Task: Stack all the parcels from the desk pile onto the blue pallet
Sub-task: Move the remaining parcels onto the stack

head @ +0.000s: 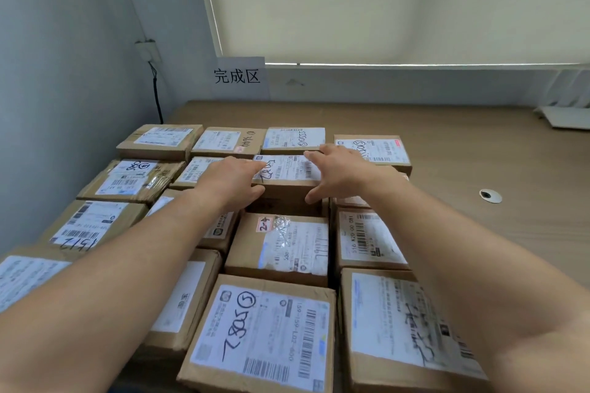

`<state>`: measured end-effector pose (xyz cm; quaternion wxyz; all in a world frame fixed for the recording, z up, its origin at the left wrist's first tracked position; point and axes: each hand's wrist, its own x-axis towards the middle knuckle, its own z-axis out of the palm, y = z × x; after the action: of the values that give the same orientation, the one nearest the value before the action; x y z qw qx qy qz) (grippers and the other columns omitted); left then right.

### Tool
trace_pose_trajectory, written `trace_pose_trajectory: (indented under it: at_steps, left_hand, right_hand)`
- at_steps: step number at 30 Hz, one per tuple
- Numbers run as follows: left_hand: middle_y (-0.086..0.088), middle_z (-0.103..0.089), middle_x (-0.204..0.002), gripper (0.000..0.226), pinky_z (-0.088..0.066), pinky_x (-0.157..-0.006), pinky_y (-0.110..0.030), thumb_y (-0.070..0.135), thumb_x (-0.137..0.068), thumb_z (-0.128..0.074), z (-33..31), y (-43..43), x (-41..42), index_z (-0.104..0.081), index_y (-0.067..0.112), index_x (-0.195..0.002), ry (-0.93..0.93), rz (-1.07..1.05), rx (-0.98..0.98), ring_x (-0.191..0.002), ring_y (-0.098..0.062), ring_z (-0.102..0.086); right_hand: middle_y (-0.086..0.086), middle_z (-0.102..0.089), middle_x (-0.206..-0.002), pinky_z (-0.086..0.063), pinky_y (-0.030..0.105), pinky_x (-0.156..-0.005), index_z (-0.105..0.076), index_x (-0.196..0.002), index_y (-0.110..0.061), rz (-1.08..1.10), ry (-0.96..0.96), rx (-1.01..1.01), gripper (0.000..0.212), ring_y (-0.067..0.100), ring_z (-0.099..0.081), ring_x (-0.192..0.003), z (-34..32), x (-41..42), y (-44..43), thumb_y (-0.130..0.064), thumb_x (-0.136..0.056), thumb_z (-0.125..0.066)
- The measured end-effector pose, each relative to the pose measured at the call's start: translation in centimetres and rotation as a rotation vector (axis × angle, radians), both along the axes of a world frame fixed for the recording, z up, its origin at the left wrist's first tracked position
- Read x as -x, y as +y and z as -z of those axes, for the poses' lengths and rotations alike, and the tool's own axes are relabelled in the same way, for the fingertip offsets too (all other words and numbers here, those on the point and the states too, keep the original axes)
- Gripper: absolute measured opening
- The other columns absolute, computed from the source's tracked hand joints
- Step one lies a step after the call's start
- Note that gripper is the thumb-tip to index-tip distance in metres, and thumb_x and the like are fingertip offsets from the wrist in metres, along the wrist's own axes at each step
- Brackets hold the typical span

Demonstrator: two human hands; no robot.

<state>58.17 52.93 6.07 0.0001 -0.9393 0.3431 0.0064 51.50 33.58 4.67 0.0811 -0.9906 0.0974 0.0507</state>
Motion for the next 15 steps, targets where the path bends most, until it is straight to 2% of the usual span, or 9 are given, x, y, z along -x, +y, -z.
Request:
trace_pose_trajectory:
  at_steps: [3, 6, 9, 15]
  left_hand:
    - [-0.001, -0.045, -0.143, 0.05, -0.037, -0.105, -0.041, 0.033, -0.093, -0.05, 0.5, -0.3, -0.3, -0.04, 0.023, -0.141, 0.028, 0.002, 0.039, -0.131, -0.023, -0.039]
    - [-0.003, -0.041, -0.147, 0.053, -0.033, -0.108, -0.04, 0.026, -0.092, -0.047, 0.7, -0.4, -0.7, -0.036, 0.025, -0.144, 0.089, -0.024, 0.105, -0.135, -0.024, -0.035]
    - [-0.004, -0.039, -0.148, 0.053, -0.031, -0.109, -0.04, 0.023, -0.092, -0.045, 0.9, -0.3, -0.9, -0.035, 0.027, -0.144, 0.152, -0.06, 0.185, -0.136, -0.024, -0.033]
    - [-0.004, -0.044, -0.144, 0.054, -0.033, -0.109, -0.042, 0.017, -0.091, -0.043, 0.4, 0.3, -0.4, -0.037, 0.029, -0.143, 0.21, -0.092, 0.272, -0.132, -0.024, -0.039]
  right_hand:
    - [0.004, -0.024, -0.152, -0.027, 0.055, -0.109, -0.019, -0.146, -0.036, -0.011, 0.044, -0.013, 0.104, 0.033, -0.022, -0.138, 0.4, -1.0, -0.5, -0.064, -0.061, -0.072]
    - [0.005, -0.033, -0.142, -0.035, 0.053, -0.104, -0.022, -0.145, -0.034, -0.004, 0.019, -0.032, 0.098, 0.034, -0.03, -0.131, -0.2, -1.1, -0.5, -0.054, -0.065, -0.075]
    - [0.005, -0.038, -0.135, -0.04, 0.053, -0.097, -0.022, -0.144, -0.033, -0.004, 0.037, -0.027, 0.1, 0.033, -0.035, -0.126, -1.3, -1.1, 0.0, -0.054, -0.062, -0.076]
    - [0.005, -0.043, -0.117, -0.047, 0.047, -0.09, -0.038, -0.133, -0.025, -0.023, 0.034, -0.06, 0.095, 0.027, -0.044, -0.111, -2.1, -0.3, 0.7, -0.058, -0.053, -0.076]
